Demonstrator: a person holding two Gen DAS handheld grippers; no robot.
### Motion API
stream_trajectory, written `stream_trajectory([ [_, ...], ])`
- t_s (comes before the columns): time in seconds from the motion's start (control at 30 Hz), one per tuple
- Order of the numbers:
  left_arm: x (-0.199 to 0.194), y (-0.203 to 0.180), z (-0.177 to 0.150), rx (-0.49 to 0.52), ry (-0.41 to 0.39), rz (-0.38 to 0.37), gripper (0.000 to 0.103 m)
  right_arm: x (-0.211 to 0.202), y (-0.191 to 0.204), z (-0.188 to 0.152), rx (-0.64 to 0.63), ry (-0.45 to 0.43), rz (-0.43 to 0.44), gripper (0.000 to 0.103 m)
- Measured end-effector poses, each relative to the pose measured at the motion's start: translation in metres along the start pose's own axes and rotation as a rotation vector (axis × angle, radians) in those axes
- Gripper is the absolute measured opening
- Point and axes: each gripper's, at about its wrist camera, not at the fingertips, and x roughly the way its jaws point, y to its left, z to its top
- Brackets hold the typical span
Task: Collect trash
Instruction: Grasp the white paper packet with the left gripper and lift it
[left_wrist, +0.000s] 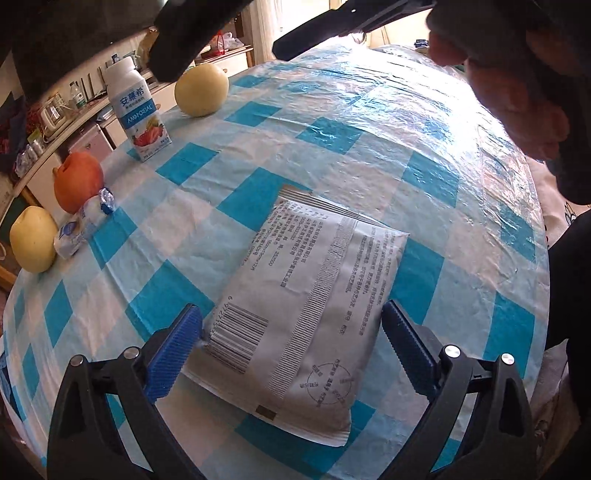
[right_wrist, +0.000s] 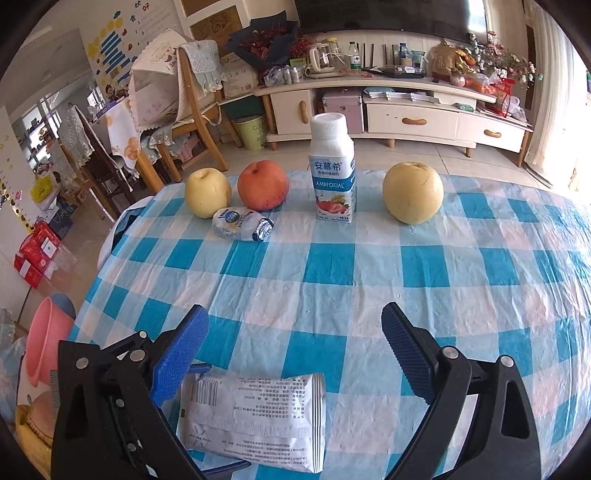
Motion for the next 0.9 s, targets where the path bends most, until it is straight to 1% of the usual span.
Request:
stream_trajectory([
  [0.1, 0.012, 0.0, 0.003, 0.015, 0.017, -0.029, 0.099, 0.021, -0.003, 0.003, -0.012, 0.027, 0.011, 0.094],
  [0.17, 0.016, 0.003, 0.007, 0.007, 0.014, -0.056, 0.099, 0.033, -0.003, 0.006, -0.016, 0.041, 0.019, 0.094],
  [0.37, 0.018, -0.001, 0.011, -0.014, -0.019, -0.052, 0.099, 0.06, 0.008, 0.019, -0.048, 0.058, 0.027, 0.094],
  [0.43, 0.017, 0.0, 0.01, -0.052, -0.04, -0.046, 0.098, 0.067, 0.014, 0.024, -0.064, 0.058, 0.043, 0.094],
  [0.57, 0.007, 0.001, 0.004, -0.106, -0.074, -0.033, 0.081, 0.081, 0.027, 0.033, -0.118, 0.062, 0.041, 0.094],
  [0.63, 0.0, 0.003, -0.001, -0.142, -0.084, -0.024, 0.078, 0.089, 0.03, 0.036, -0.135, 0.072, 0.039, 0.094],
  [0.77, -0.012, 0.012, -0.015, -0.209, -0.082, 0.025, 0.077, 0.104, 0.035, 0.042, -0.155, 0.081, 0.031, 0.094],
  [0.9, -0.031, 0.031, -0.035, -0.309, -0.085, 0.057, 0.077, 0.114, 0.039, 0.048, -0.165, 0.075, 0.032, 0.094],
])
